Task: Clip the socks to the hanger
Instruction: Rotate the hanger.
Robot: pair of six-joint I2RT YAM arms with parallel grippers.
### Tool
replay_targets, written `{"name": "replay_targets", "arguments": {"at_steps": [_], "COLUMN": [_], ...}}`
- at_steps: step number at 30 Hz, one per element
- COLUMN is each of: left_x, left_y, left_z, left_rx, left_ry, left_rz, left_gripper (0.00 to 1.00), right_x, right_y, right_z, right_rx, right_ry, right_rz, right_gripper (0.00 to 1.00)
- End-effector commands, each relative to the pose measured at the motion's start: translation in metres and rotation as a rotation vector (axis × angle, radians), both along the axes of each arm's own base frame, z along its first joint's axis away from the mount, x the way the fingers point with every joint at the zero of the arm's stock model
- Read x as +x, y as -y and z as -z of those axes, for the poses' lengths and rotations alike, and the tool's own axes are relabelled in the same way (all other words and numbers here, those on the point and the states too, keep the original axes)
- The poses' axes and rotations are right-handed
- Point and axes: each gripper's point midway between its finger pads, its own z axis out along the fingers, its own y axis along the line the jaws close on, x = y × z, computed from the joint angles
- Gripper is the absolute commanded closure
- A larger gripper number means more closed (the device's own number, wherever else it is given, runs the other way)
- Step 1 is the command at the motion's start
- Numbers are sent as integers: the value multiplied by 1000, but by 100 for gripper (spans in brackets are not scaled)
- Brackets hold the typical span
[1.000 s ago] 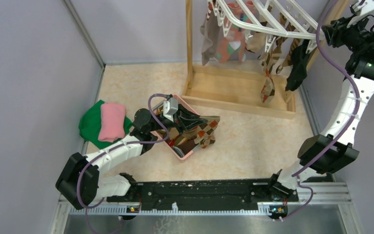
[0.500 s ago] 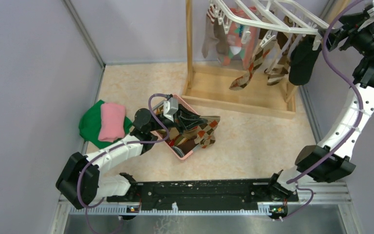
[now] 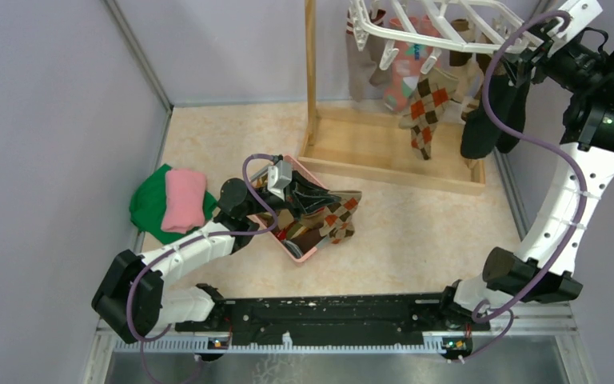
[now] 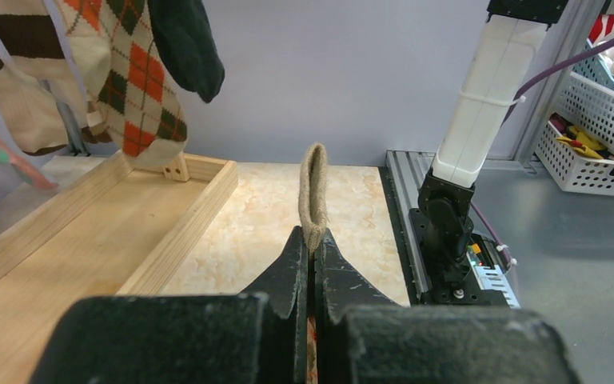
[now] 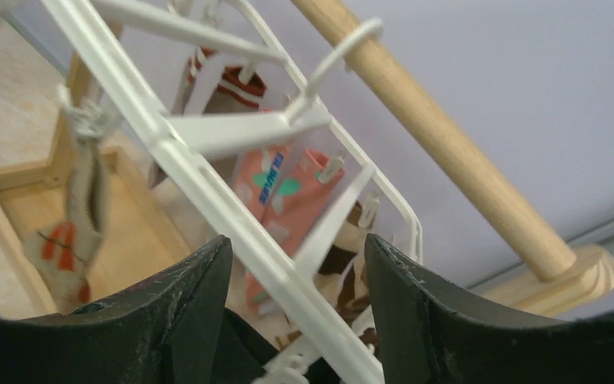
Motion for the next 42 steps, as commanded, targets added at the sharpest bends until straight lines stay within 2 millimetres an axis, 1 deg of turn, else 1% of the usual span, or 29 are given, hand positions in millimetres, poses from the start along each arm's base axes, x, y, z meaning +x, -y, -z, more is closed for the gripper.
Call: {"name": "replay_targets", "arguments": {"at_steps": [1,3,6,9,13,17,21,27,34,39,42], "left_x": [-4,-4,-3,-2,0,0,1,1,3,4,5], "left_y": [-3,-2,-1,-1,0,1,1,1,1,2,2], "left_z": [-26,-26,-26,-26,-26,-24,-24,-23,-23,-22,-21], "left_rx": [-55,-54,-52,-52,-51,-48,-50,-49,-48,-46,-45], "left_ry": [82,83,81,83,82,78,80,78,77,76,74], "left_rz": [4,6,12,10,6,9,7,3,-3,-5,-5], "left_gripper": [100,100,100,100,100,100,100,100,100,100,100], "right_x": [26,32,40,45,49,55,64,83,102,109,107], "right_y": [22,18,20,26,32,39,46,57,65,68,69], "right_z": [22,30,40,40,35,34,39,44,41,38,35], "right_rx": [-74,-102,-128,-124,-124,-124,-121,-103,-65,-41,-35], "right_ry": [-37,-53,-78,-72,-53,-48,-61,-70,-68,-62,-55], "right_rz": [115,119,147,180,211,240,265,297,314,320,330], "right_gripper": [39,39,44,51,54,56,56,58,58,58,58]}}
